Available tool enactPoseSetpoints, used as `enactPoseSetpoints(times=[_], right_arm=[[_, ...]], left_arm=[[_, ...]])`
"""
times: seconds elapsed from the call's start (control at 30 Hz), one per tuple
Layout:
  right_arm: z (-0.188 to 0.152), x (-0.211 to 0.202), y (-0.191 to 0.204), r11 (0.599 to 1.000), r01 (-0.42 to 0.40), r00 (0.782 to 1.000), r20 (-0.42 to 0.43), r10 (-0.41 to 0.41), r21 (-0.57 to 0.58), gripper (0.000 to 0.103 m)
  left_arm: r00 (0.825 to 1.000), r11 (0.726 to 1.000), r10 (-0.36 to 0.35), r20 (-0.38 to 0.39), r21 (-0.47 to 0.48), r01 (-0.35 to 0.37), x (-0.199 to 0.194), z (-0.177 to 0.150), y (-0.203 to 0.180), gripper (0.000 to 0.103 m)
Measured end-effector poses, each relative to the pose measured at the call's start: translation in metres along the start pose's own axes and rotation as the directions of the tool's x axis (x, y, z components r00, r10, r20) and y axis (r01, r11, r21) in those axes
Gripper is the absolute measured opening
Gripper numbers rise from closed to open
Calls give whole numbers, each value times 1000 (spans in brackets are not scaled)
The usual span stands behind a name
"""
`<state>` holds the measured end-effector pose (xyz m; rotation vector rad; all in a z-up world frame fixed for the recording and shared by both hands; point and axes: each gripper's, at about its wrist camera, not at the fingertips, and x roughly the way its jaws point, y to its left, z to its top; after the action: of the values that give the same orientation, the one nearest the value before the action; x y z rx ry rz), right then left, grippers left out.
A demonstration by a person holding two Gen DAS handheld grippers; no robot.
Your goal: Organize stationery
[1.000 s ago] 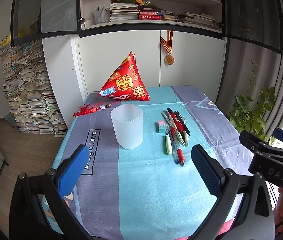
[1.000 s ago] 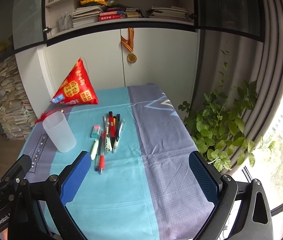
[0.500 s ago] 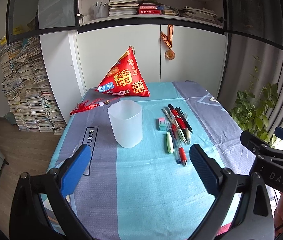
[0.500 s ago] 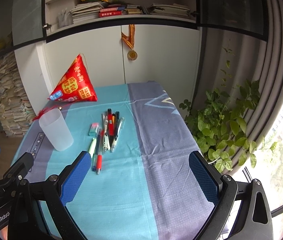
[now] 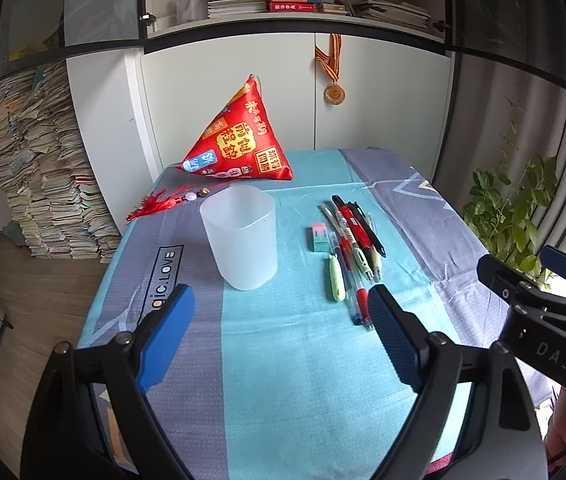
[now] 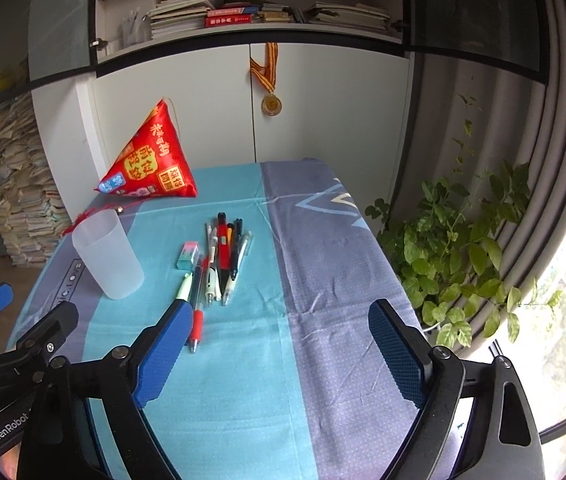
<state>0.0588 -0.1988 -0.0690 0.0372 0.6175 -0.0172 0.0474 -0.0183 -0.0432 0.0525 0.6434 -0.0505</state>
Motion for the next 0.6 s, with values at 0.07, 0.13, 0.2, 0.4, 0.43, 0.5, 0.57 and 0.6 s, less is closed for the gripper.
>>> enactPoseSetpoints(times=[0.07,0.13,0.2,0.4,0.43,0.5,0.57,0.6], right_arm=[[-1,4,0,1000,-12,1000,-10,12,3,79],[-2,9,0,1000,-28,999,-28,29,4,73],[-4,13,2,999,-47,998,-40,47,0,65],[-12,27,11,994,-103,992,-81,99,-46,55],[-13,30,13,991,-120,989,-93,114,-52,55],[-15,38,17,988,-142,984,-115,134,-59,53],[-17,46,20,984,-163,978,-139,152,-66,49],[-18,50,22,982,-174,975,-153,163,-67,48]], left_arm=[[1000,1000,-9,-5,7,9,2,0,-1,79],[1000,1000,-21,-17,8,21,7,-1,-1,75],[999,999,-36,-32,9,36,12,-2,-1,66],[990,994,-107,-96,2,107,29,-7,-1,41],[987,992,-122,-104,3,123,32,-7,-1,37],[983,989,-142,-112,14,145,35,-8,-3,35],[981,986,-156,-113,37,161,39,-9,-7,35],[980,985,-160,-115,45,166,41,-9,-8,35]])
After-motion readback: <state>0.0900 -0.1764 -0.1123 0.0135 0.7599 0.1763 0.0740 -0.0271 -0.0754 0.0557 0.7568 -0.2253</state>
